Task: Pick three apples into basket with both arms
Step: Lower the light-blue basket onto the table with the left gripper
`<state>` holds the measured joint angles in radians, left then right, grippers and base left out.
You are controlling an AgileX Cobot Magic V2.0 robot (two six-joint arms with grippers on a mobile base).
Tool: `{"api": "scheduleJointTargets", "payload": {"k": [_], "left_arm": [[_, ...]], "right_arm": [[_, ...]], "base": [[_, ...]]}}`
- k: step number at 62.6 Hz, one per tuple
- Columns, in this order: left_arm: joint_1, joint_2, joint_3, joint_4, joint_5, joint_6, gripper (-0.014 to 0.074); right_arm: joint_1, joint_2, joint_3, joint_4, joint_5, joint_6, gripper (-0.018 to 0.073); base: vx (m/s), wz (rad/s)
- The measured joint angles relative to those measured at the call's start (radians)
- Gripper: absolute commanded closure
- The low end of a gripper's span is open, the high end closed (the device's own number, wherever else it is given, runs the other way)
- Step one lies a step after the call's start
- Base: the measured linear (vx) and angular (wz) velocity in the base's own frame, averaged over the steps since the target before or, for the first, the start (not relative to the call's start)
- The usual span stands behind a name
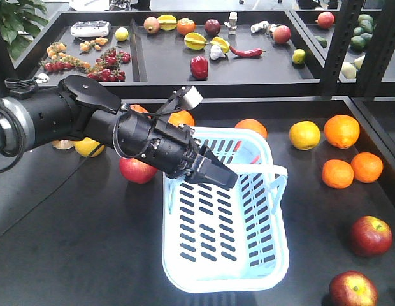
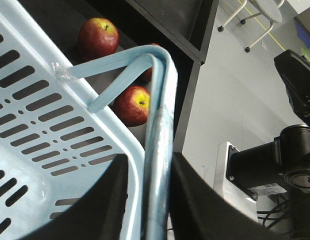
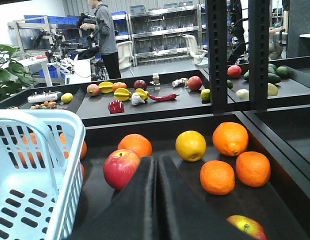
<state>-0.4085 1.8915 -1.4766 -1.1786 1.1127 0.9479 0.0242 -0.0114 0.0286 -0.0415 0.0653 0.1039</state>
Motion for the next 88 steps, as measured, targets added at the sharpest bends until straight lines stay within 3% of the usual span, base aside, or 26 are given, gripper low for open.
{"api": "scheduleJointTargets", "payload": {"k": [13,31,42,74,80,88], "left_arm": [[0.0,0.0,0.0,0.0,0.002,-0.025,0.0433],[0.0,0.0,0.0,-0.006,0.002,-0.065,0.0164],[0.0,0.0,0.0,-0.009,0.002,-0.071,0.0073],[0.0,0.0,-0.001,-0.025,0.003,-0.071,0.0085],[0.002,-0.004,-0.002,-0.041,0.007,-0.071,0.0137],[0.01,-0.031,-0.034,-0.037,0.012,-0.071,0.0286]], "right_arm": [[0.0,0.0,0.0,0.0,0.0,0.0,0.0564],[0.0,0.0,0.0,0.0,0.0,0.0,0.0564],[0.0,0.0,0.0,0.0,0.0,0.0,0.0564],[0.0,0.0,0.0,0.0,0.0,0.0,0.0564],[0.0,0.0,0.0,0.0,0.0,0.0,0.0564],[0.0,0.0,0.0,0.0,0.0,0.0,0.0564]], "base": [[0.0,0.0],[0.0,0.0],[0.0,0.0],[0.0,0.0],[0.0,0.0],[0.0,0.0]]}}
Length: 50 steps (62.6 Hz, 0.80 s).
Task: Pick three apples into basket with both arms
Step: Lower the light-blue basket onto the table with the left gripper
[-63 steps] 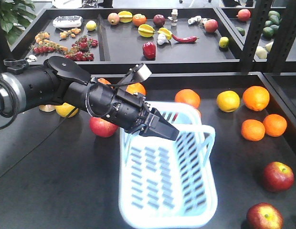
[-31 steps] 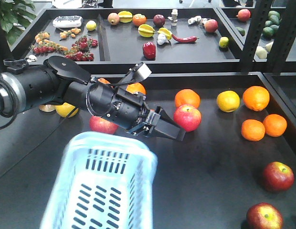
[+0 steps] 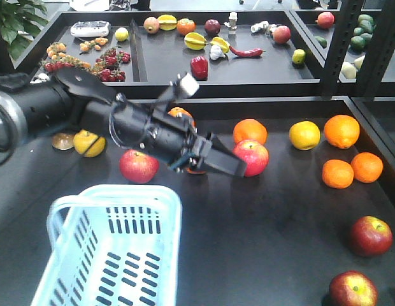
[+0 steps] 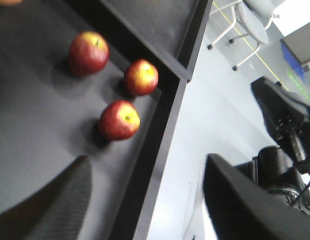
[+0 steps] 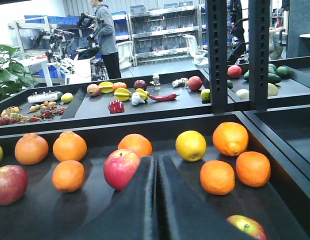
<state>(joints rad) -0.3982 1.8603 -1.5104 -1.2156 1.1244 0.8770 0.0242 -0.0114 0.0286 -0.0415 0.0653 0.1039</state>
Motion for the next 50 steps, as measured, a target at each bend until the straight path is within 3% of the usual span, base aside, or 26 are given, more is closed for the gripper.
{"api": "scheduleJointTargets", "payload": {"k": [12,24,38,50], "left_arm": [[0.012,-0.074,-0.099,0.028,0.024,0.0,0.0603],[0.016,-0.199,-0.173,0.139,0.042,-0.007,0.0604],[0.016,-0.343,-0.177,0.379,0.117,-0.135,0.0604],[0.016,-0.487,-0.092,0.409,0.118,-0.157,0.0604]], "right_arm": [[0.0,0.0,0.0,0.0,0.0,0.0,0.0564],[0.0,0.0,0.0,0.0,0.0,0.0,0.0564],[0.0,0.0,0.0,0.0,0.0,0.0,0.0564],[0.0,0.0,0.0,0.0,0.0,0.0,0.0564]], "base": [[0.0,0.0],[0.0,0.0],[0.0,0.0],[0.0,0.0]]}}
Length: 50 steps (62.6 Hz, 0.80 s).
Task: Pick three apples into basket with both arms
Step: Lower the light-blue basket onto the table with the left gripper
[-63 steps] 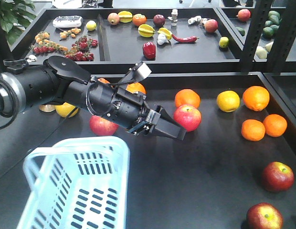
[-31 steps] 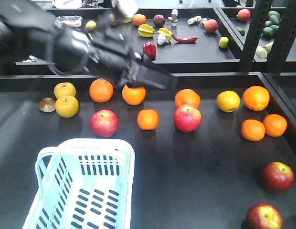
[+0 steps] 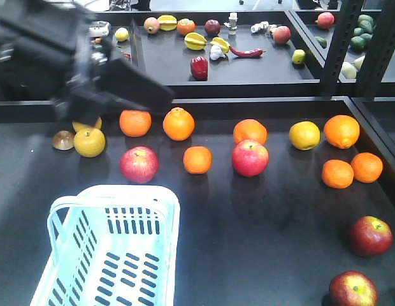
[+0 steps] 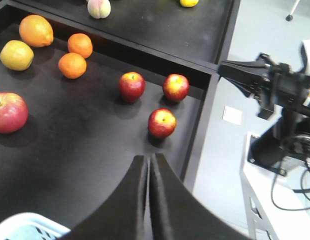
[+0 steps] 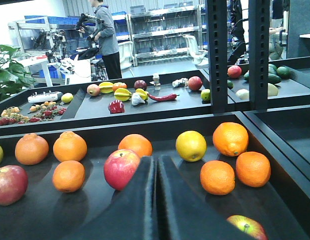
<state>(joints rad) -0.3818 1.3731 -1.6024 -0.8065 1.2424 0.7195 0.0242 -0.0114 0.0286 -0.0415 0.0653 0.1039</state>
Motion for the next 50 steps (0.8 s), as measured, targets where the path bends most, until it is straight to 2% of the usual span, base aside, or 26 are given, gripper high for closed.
{"api": "scheduleJointTargets", "payload": {"k": [13,22,31,39,50], "left_arm": [[0.0,-0.19,0.28,0.001,-0.121,0.003,0.0604],[0.0,-0.312,0.569,0.003,-0.279,0.007,0.0604],[0.0,-0.433,0.866,0.0,-0.472,0.046,0.0604],[0.0,-0.54,1.082,-0.076,-0.619,0.054,0.0604],[0.003,-0.694,1.23,-0.177,-0.738,0.056,0.0604]], "right_arm": [[0.0,0.0,0.0,0.0,0.0,0.0,0.0564],[0.0,0.0,0.0,0.0,0.0,0.0,0.0564],[0.0,0.0,0.0,0.0,0.0,0.0,0.0564],[0.0,0.0,0.0,0.0,0.0,0.0,0.0564],[0.0,0.0,0.0,0.0,0.0,0.0,0.0564]], "base": [[0.0,0.0],[0.0,0.0],[0.0,0.0],[0.0,0.0],[0.0,0.0]]}}
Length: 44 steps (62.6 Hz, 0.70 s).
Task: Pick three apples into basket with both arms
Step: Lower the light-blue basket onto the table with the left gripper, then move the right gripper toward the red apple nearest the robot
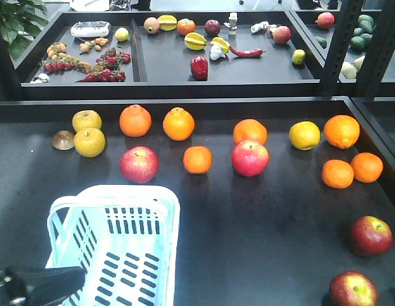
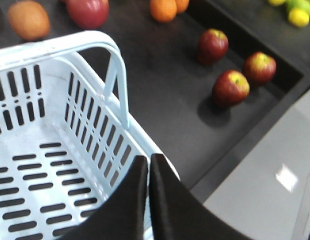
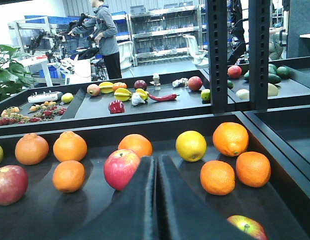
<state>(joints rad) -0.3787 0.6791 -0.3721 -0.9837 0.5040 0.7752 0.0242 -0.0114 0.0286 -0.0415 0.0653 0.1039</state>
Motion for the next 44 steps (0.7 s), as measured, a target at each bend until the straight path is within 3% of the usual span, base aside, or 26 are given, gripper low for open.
{"api": "scheduleJointTargets", "payload": {"k": [9,17,26,44], "left_arm": [[0.0,-0.101,0.02,-0.03,-0.041,0.001,0.0604],[0.0,-0.154,0.02,-0.033,-0.045,0.002,0.0604],[0.0,-0.179,0.02,-0.036,-0.043,0.002,0.0604],[0.0,-0.184,0.02,-0.035,-0.043,0.002,0.0604]], "right_arm": [[0.0,0.0,0.0,0.001,0.0,0.003,0.0564],[0.0,0.0,0.0,0.042,-0.008,0.066,0.0564],[0.0,0.0,0.0,0.094,-0.025,0.106,0.0564],[0.0,0.0,0.0,0.108,-0.065,0.15,0.0564]], "base": [[0.0,0.0],[0.0,0.0],[0.0,0.0],[0.0,0.0]]}}
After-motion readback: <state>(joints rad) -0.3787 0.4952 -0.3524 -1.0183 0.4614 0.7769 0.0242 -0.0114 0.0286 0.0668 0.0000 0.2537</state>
